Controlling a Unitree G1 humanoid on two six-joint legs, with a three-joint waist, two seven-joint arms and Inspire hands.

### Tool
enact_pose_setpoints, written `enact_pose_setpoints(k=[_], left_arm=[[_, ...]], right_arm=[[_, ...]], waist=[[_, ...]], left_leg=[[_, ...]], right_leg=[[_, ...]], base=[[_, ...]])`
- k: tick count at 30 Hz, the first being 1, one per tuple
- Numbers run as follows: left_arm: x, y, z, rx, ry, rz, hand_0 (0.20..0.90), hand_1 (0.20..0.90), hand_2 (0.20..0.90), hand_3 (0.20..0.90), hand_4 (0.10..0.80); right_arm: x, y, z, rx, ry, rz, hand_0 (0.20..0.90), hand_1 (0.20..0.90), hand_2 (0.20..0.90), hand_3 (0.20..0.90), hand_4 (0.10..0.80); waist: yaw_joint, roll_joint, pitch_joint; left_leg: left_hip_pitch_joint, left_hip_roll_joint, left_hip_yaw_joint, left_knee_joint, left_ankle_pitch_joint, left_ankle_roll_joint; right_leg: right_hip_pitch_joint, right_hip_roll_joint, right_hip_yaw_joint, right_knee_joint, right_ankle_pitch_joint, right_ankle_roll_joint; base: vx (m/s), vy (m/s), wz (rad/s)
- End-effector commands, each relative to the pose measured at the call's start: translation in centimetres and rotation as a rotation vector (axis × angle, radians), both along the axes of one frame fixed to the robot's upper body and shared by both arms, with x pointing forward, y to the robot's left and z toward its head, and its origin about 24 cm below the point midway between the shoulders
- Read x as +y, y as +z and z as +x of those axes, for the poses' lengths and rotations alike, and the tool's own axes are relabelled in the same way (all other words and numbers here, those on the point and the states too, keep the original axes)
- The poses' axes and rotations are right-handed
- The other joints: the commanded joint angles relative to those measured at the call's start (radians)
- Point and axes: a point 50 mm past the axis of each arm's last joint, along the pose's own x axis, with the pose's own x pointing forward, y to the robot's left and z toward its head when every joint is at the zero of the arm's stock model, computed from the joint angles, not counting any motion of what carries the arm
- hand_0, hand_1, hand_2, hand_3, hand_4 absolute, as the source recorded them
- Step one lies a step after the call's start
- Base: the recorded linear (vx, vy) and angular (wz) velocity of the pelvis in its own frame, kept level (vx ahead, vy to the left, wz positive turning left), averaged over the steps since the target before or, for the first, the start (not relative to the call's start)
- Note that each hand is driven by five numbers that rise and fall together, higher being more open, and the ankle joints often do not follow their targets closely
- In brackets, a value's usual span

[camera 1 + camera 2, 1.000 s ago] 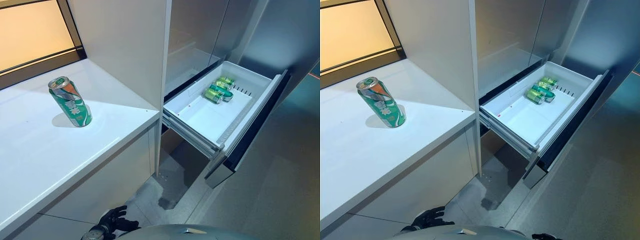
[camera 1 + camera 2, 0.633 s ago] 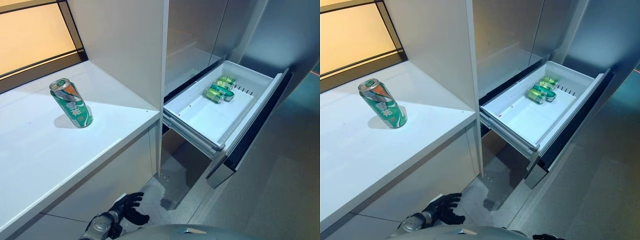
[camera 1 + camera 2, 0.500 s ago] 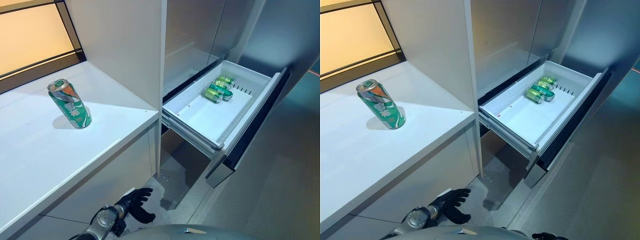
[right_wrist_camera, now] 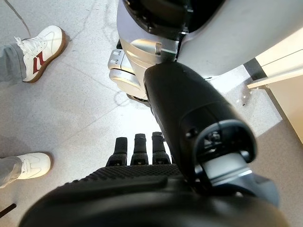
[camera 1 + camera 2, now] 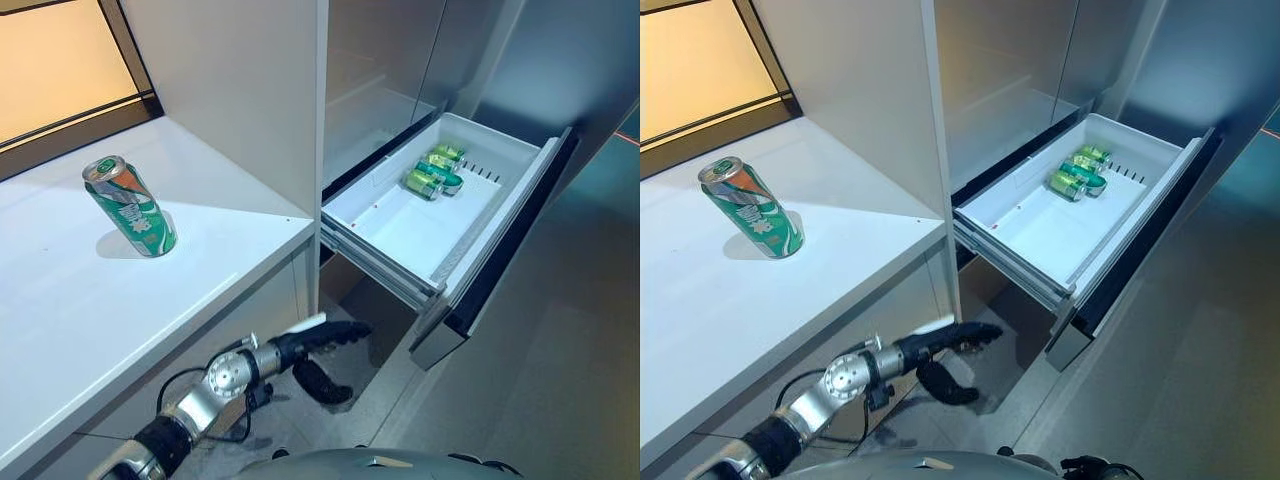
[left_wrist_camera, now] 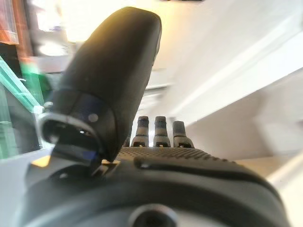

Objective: Put drinks into fridge and close the fridge

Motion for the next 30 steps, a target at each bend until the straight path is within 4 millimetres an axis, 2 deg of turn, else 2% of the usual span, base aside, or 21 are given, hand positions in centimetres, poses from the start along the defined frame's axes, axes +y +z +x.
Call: enact_pose_setpoints(k=[1,8,13,20,25,29,30], left_arm=[[-2.8,9.1,3.2,-0.223,-0.12,-0.324,0.9,0.9,0.9,0.9,0.8],[-2.6,15.5,2.3,-0.305,-0.235,-0.57,0.9,0.9,0.9,0.9,0.8],[-1.7,19.0,2.2,-0.443,-0.197,-0.697,0.9,0.9,0.9,0.9,0.8],[1.4,22.9,2.6,-0.742,0.056,-0.776,0.9,0.9,0.9,0.9,0.8],[3.3,24.5,2.5,-0.927,0.251,-0.809,0.9,0.9,0.9,0.9,0.8],[5.0,25.3,2.7,-1.098,0.448,-0.756,0.9,0.9,0.9,0.9,0.8],[6.1,25.5,3.0,-1.143,0.535,-0.733,0.9,0.9,0.9,0.9,0.8]], right_arm=[[1.5,-0.2,0.9,-0.034,-0.01,0.044,0.9,0.9,0.9,0.9,0.8],[1.3,-0.4,0.1,-0.033,-0.046,0.047,0.9,0.9,0.9,0.9,0.8],[1.3,-0.4,-0.3,-0.034,-0.058,0.051,0.9,0.9,0.9,0.9,0.8],[1.7,-0.6,-1.2,-0.028,-0.073,0.057,0.9,0.9,0.9,0.9,0.8],[1.9,-0.7,-1.6,-0.022,-0.08,0.059,0.9,0.9,0.9,0.9,0.8],[2.0,-0.8,-1.6,-0.021,-0.085,0.061,0.9,0.9,0.9,0.9,0.8],[2.0,-0.8,-1.7,-0.019,-0.085,0.06,0.9,0.9,0.9,0.9,0.8]], waist=[[0.016,0.035,-0.008],[0.031,0.035,-0.018],[0.038,0.033,-0.027],[0.05,0.027,-0.041],[0.057,0.024,-0.047],[0.062,0.021,-0.05],[0.063,0.021,-0.054]], left_leg=[[-0.034,-0.035,-0.053,0.004,-0.092,0.02],[-0.038,-0.037,-0.068,0.004,-0.092,0.021],[-0.038,-0.041,-0.077,0.004,-0.092,0.022],[-0.036,-0.044,-0.091,0.004,-0.093,0.022],[-0.035,-0.046,-0.1,0.004,-0.094,0.021],[-0.032,-0.046,-0.107,0.004,-0.095,0.019],[-0.032,-0.046,-0.107,0.004,-0.095,0.018]], right_leg=[[-0.021,-0.011,-0.008,0.02,-0.021,0.087],[-0.016,-0.015,-0.018,0.015,-0.02,0.083],[-0.013,-0.016,-0.019,0.013,-0.02,0.078],[-0.007,-0.013,-0.02,0.012,-0.027,0.07],[-0.002,-0.01,-0.024,0.011,-0.034,0.066],[0.002,-0.008,-0.026,0.012,-0.039,0.063],[0.004,-0.007,-0.025,0.011,-0.041,0.062]], base=[[-0.01,-0.002,0.05],[-0.008,-0.01,0.06],[0.005,-0.007,0.06],[0.004,-0.003,0.01],[0.0,0.0,0.0],[0.022,-0.005,0.03],[0.035,-0.004,0.04]])
